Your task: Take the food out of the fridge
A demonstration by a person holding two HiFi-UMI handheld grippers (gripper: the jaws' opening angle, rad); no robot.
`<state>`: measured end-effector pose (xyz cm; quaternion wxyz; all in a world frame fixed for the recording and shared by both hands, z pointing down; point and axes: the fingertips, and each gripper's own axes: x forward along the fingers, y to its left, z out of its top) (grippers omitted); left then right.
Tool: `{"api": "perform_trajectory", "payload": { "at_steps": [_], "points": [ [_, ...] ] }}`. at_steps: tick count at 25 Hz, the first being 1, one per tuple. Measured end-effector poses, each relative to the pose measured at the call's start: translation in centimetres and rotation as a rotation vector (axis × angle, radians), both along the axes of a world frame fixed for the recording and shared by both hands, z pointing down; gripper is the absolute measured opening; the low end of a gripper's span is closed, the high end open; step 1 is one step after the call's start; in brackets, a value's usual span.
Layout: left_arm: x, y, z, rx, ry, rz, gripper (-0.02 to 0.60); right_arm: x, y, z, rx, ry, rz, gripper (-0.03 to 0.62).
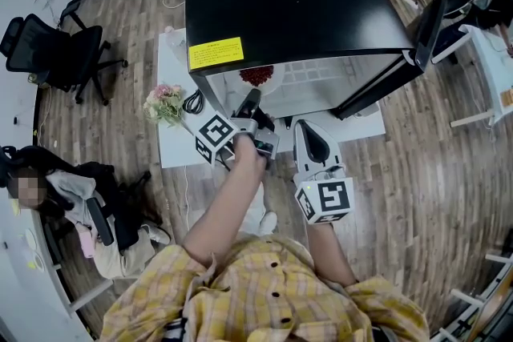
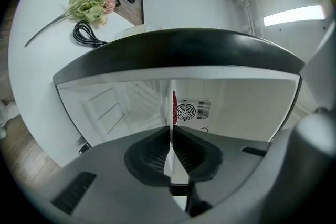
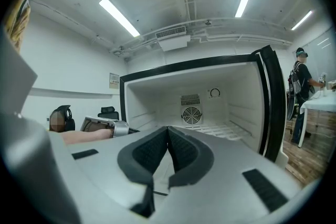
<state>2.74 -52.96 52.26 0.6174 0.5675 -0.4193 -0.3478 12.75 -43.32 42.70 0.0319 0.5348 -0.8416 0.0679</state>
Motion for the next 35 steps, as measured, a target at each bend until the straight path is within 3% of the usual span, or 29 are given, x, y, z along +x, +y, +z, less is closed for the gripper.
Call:
{"api": "perform_trajectory", "payload": {
  "at_steps": [11,27,35],
  "points": [
    [0.3,2.0,-0.8,-0.043,0.087,-0.001,0.020,0.2,0.7,-0.4,0.008,0.001,0.013,0.008],
    [0.6,7.7,-5.9,0.055,0.116,0.047,0.018,-0.3,3.7,-1.9,0.047,0.002,0.015,0.008],
    [1.0,11.3,-7.1,0.060,0.140,0.052,0.018,-0.4,5.8,-2.4,0.063,-0.009,0.009,0.008]
  ]
}}
